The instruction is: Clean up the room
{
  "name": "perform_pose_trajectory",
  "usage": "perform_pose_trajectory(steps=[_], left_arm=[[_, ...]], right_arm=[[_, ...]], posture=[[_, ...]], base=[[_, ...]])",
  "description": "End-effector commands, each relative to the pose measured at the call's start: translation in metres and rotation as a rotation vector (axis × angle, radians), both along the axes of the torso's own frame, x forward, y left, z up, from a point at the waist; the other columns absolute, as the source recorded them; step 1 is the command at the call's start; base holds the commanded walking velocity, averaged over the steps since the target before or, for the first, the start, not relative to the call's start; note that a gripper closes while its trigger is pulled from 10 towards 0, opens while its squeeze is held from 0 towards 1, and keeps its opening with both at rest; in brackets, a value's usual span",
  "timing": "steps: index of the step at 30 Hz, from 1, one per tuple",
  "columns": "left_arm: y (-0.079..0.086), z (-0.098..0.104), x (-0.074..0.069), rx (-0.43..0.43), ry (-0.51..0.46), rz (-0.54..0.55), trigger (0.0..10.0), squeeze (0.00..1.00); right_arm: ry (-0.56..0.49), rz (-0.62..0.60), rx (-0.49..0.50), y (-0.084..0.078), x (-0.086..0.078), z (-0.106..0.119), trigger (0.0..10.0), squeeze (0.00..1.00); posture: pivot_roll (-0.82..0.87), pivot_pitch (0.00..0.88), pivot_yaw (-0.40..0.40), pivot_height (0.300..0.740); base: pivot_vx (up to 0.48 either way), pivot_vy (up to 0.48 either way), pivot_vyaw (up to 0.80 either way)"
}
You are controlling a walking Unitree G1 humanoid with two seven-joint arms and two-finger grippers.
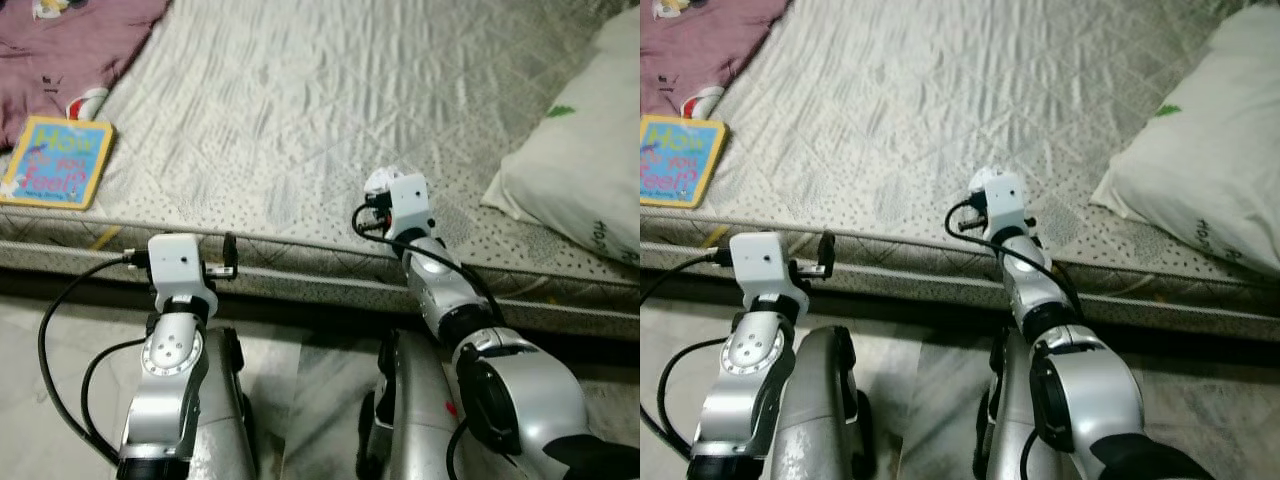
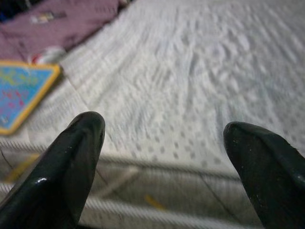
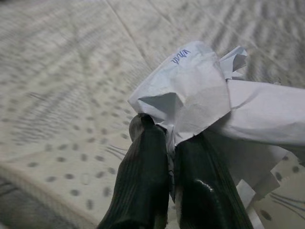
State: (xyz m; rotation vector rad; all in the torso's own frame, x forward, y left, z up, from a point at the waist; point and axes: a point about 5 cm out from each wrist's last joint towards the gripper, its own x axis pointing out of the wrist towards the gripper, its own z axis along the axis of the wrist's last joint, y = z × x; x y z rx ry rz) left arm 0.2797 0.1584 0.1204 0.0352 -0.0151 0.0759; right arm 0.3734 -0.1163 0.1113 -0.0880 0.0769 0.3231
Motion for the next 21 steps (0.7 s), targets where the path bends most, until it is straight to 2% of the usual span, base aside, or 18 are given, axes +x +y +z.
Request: perform_pose_trajectory(steps=[1, 2, 4, 8, 10, 12, 14, 17, 20, 21], left_arm=[[0.004, -0.007, 0.0, -0.002, 0.015, 0.008, 10.0, 0.0], [0.006, -0.009, 0.001, -0.006, 0.012, 0.033, 10.0, 0.0], [0.007, -0.011, 0.0, -0.015, 0.014, 0.054, 10.0, 0.0], [0.011, -0.016, -0.003, -0.017, 0.019, 0.082, 10.0, 0.0], [0.018, -0.024, -0.009, -0.02, 0.036, 0.12, 10.0, 0.0], [0.023, -0.026, -0.012, -0.017, 0.041, 0.133, 10.0, 0.0], [0.027, -0.029, -0.013, -0.013, 0.044, 0.137, 10.0, 0.0], [0.03, -0.03, -0.015, -0.014, 0.045, 0.138, 10.0, 0.0], [0.03, -0.029, -0.015, -0.005, 0.038, 0.129, 10.0, 0.0], [0.028, -0.028, -0.015, -0.002, 0.027, 0.114, 10.0, 0.0]], right_arm=[[-0.004, 0.021, 0.012, -0.001, -0.004, -0.004, 0.0, 0.0], [-0.004, -0.013, 0.052, -0.011, -0.012, -0.013, 0.0, 0.0], [-0.003, -0.058, 0.084, -0.019, -0.019, -0.021, 0.0, 0.0], [-0.021, -0.139, 0.139, -0.027, -0.028, -0.026, 0.0, 0.0], [-0.044, -0.256, 0.201, -0.034, -0.04, -0.03, 0.0, 0.0], [-0.054, -0.311, 0.237, -0.035, -0.046, -0.03, 0.0, 0.0], [-0.092, -0.297, 0.228, -0.032, -0.052, -0.025, 0.0, 0.0], [-0.14, -0.204, 0.195, -0.024, -0.062, -0.019, 0.0, 0.0], [-0.15, -0.188, 0.173, -0.027, -0.07, -0.017, 0.0, 0.0], [-0.134, -0.207, 0.18, -0.031, -0.073, -0.018, 0.6, 0.0]], posture=[[0.0, 0.049, 0.011, 0.561], [0.0, 0.025, 0.01, 0.561], [-0.01, 0.019, 0.008, 0.561], [-0.01, 0.011, 0.003, 0.561], [-0.02, 0.001, 0.001, 0.561], [-0.02, 0.001, 0.005, 0.561], [-0.03, 0.0, 0.01, 0.561], [-0.04, 0.001, 0.021, 0.561], [-0.05, 0.004, 0.023, 0.561], [-0.05, 0.008, 0.023, 0.561]], base=[[0.0, 0.0, 0.0], [0.0, 0.0, 0.0], [0.0, 0.0, 0.0], [0.0, 0.0, 0.0], [0.0, 0.0, 0.0], [0.0, 0.0, 0.0], [0.0, 0.0, 0.0], [0.0, 0.0, 0.0], [0.0, 0.0, 0.0], [0.0, 0.0, 0.0]])
